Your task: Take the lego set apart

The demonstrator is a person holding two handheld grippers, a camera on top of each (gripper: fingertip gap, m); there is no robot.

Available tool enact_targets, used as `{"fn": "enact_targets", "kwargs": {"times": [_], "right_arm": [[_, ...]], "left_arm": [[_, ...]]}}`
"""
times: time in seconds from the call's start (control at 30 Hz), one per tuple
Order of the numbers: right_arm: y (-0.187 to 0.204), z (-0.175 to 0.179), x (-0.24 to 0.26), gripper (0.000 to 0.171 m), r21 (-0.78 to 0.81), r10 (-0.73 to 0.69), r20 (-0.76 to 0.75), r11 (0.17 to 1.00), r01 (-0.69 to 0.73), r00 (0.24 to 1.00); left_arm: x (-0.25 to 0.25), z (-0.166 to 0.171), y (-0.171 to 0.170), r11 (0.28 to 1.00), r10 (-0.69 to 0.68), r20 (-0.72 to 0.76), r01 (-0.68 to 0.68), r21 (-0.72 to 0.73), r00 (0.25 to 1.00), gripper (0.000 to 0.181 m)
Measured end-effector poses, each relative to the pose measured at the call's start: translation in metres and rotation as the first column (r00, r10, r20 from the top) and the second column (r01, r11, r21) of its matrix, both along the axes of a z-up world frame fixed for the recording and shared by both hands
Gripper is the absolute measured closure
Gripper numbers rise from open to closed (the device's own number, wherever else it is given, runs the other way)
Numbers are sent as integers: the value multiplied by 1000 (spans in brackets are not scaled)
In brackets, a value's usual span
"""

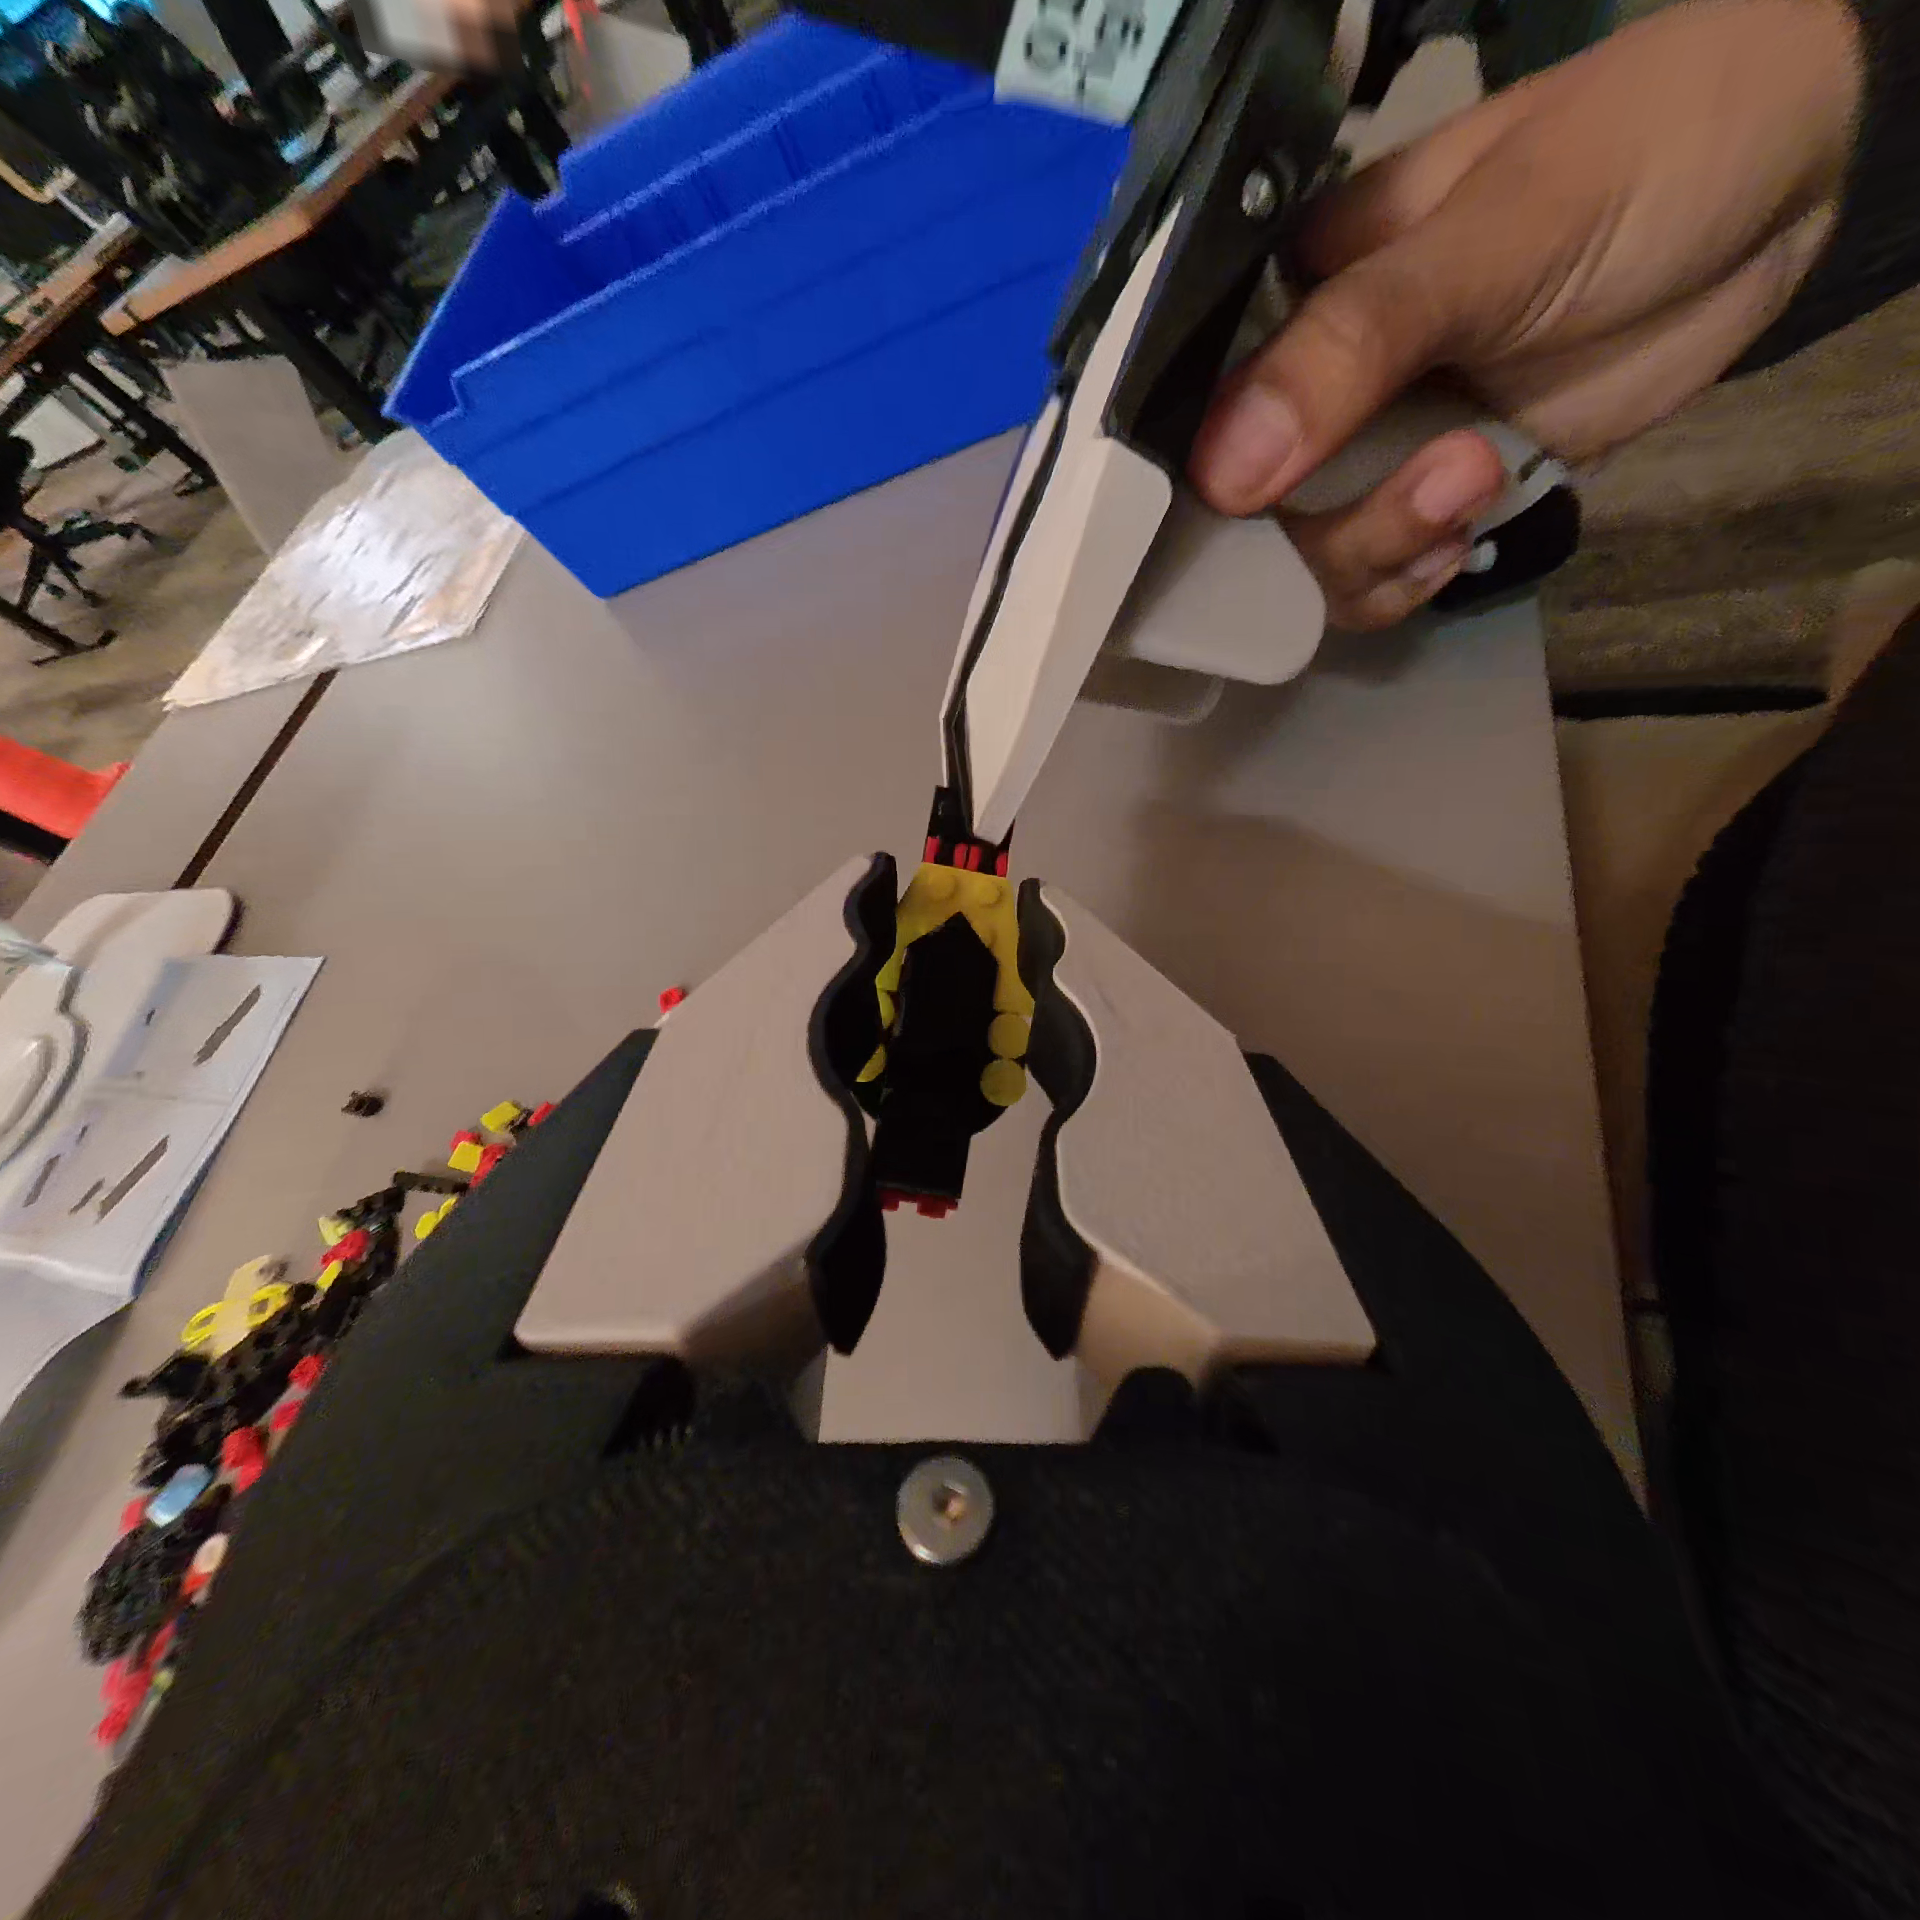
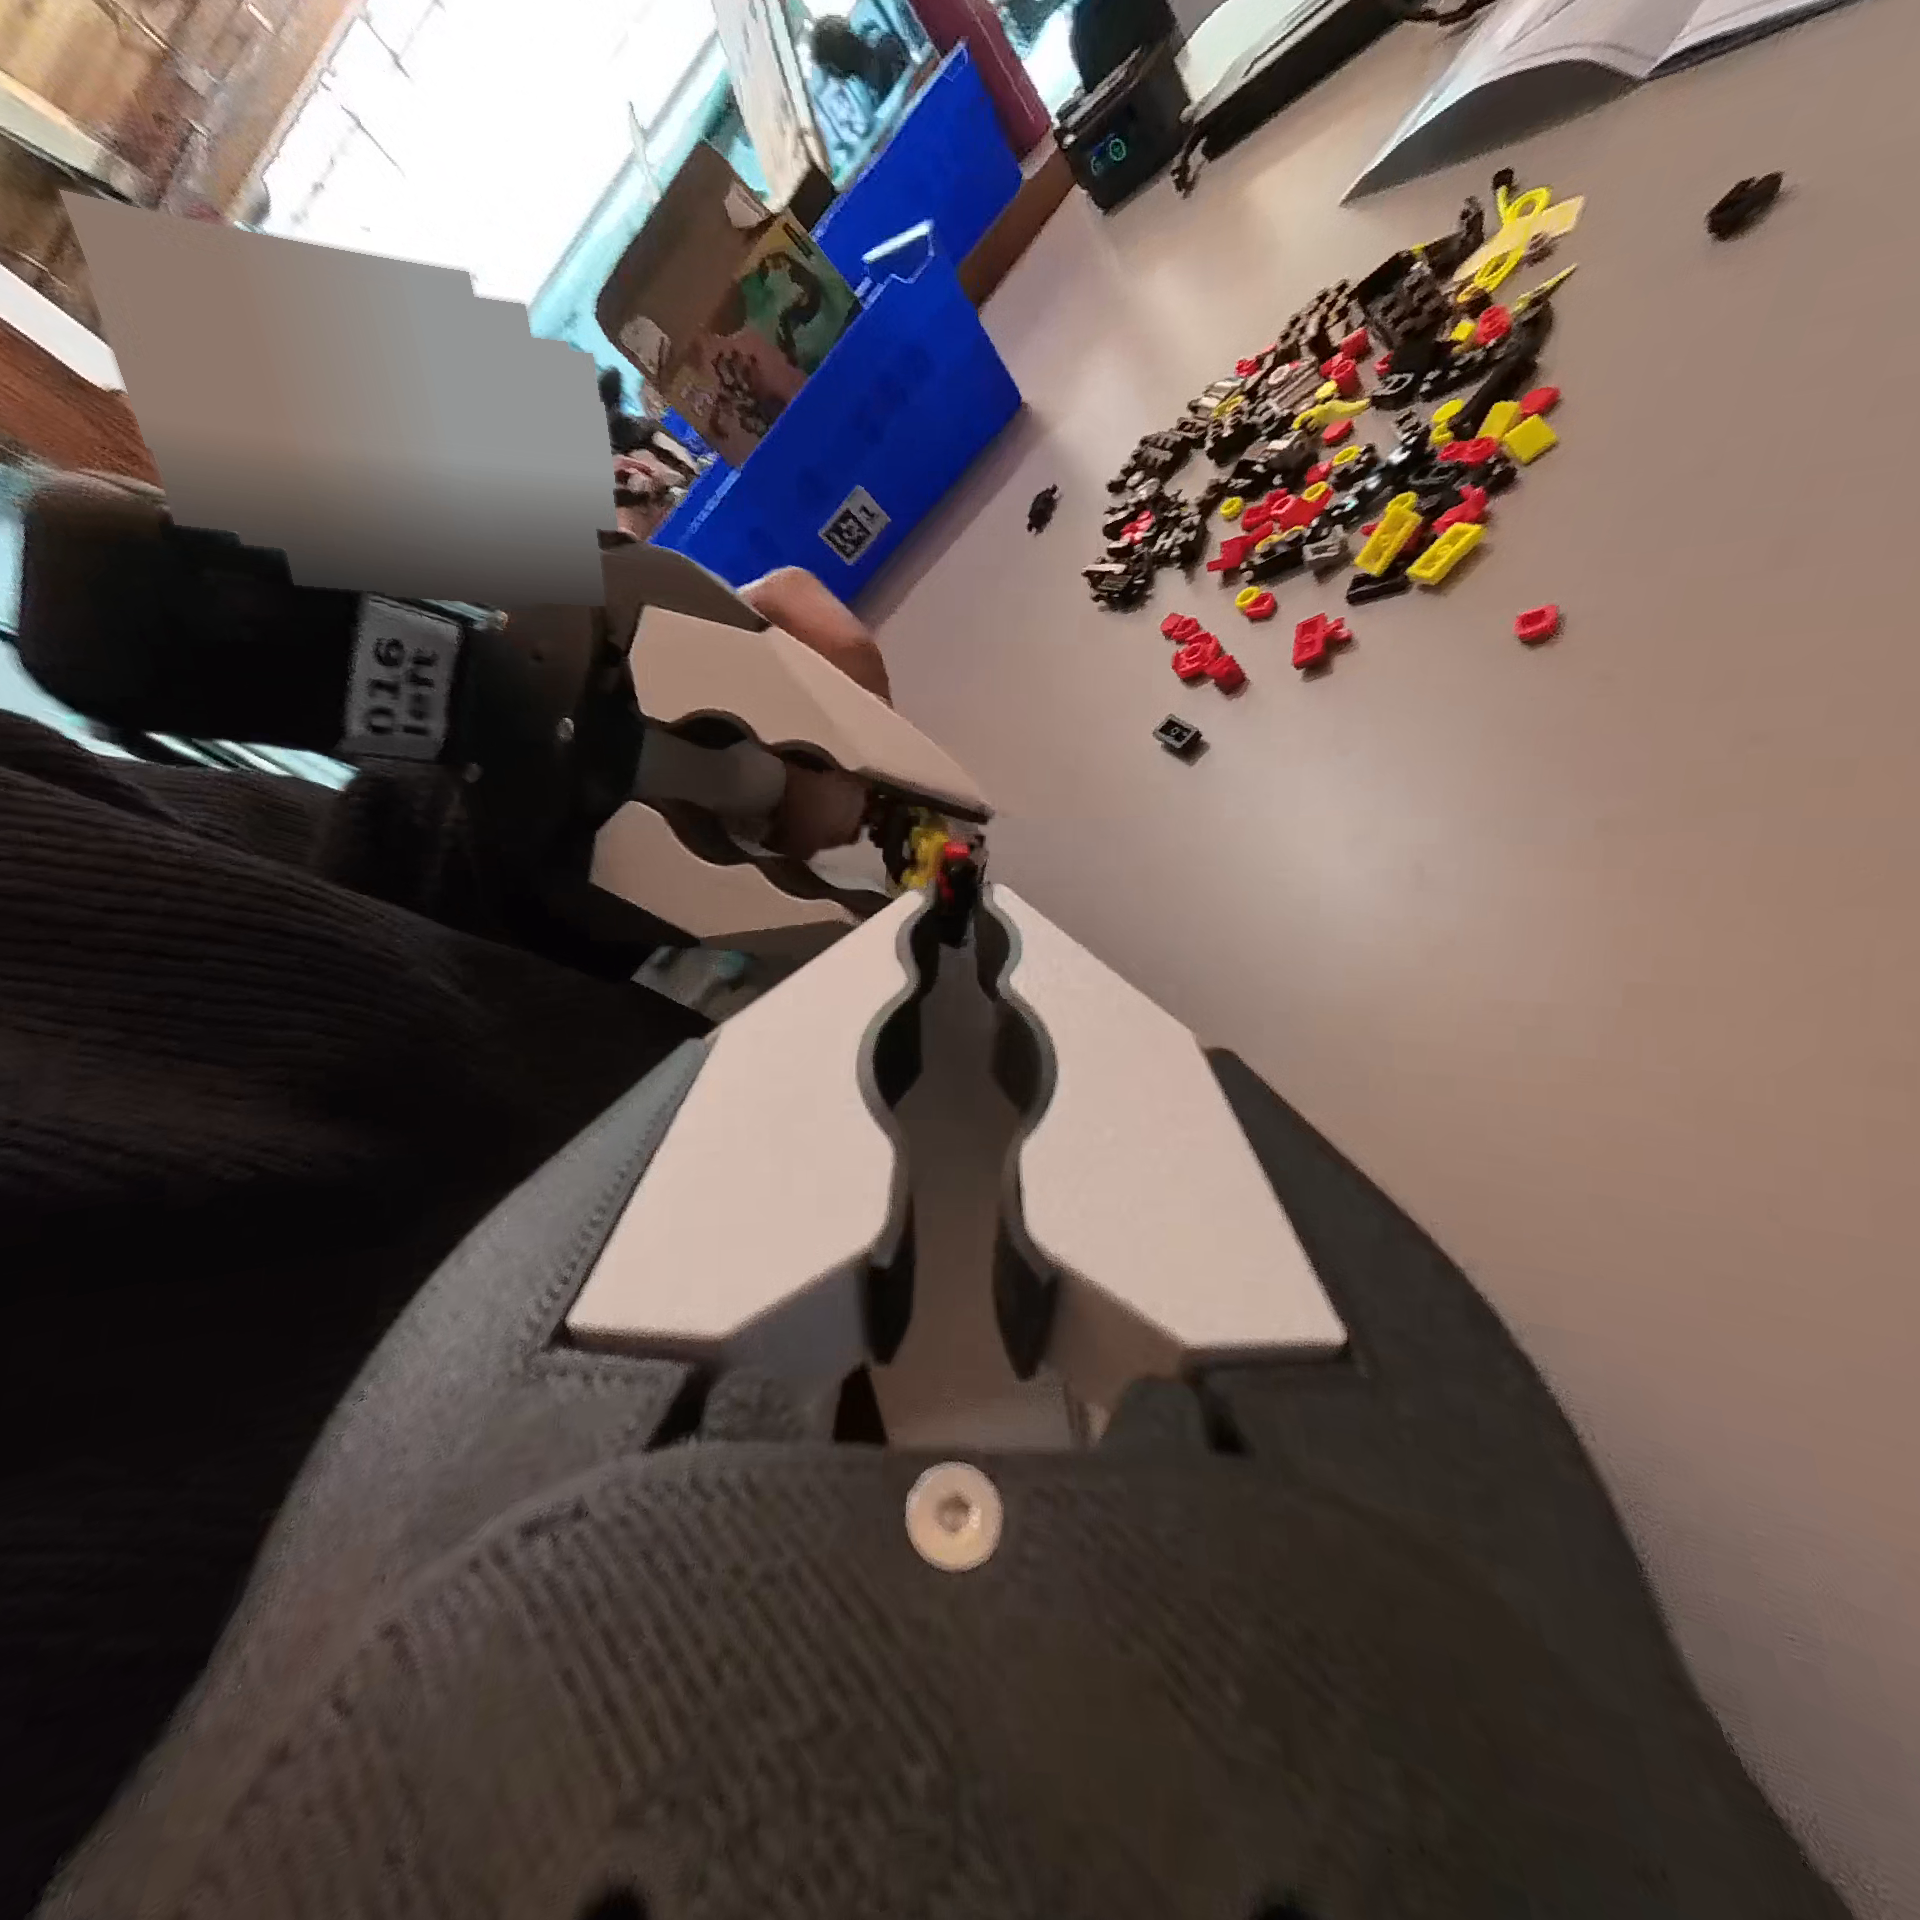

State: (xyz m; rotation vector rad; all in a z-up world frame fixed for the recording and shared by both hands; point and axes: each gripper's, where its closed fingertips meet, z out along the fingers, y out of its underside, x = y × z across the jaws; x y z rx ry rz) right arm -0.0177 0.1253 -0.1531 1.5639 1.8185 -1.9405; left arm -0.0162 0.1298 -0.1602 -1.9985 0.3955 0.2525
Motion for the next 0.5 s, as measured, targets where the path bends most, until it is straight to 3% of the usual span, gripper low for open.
{"fn": "enact_targets", "kwargs": {"times": [0.1, 0.17, 0.23, 0.3, 0.4, 0.47, 0.5], "right_arm": [[0, 11, 3, 167, -156, 39, 24, 987, -35, 999], [-2, 14, 5, 167, -173, 53, 29, 984, -47, 998], [-3, 12, 6, 168, -123, 65, 36, 991, -60, 997], [7, -8, 3, 168, 53, 18, 61, 998, -22, 998], [14, 10, 0, 168, -57, -8, 30, 998, 10, 1000], [19, 3, -2, 168, 32, -29, 22, 999, 28, 999], [19, 4, -1, 168, 68, -23, -15, 997, 24, 1000]], "left_arm": [[7, 15, 0, 997, -45, 150, 35, 64, 988, 161], [9, 19, -1, 995, -72, 240, 54, 82, 968, 161], [13, 23, -4, 990, -111, 292, 80, 117, 950, 171], [23, 48, -5, 968, -186, 398, 99, 229, 898, 181], [4, 47, -4, 975, -75, 312, 4, 222, 947, 181], [-4, 34, -5, 986, -39, 376, -25, 163, 926, 181], [-7, 27, -4, 991, -17, 424, -41, 127, 905, 172]]}}
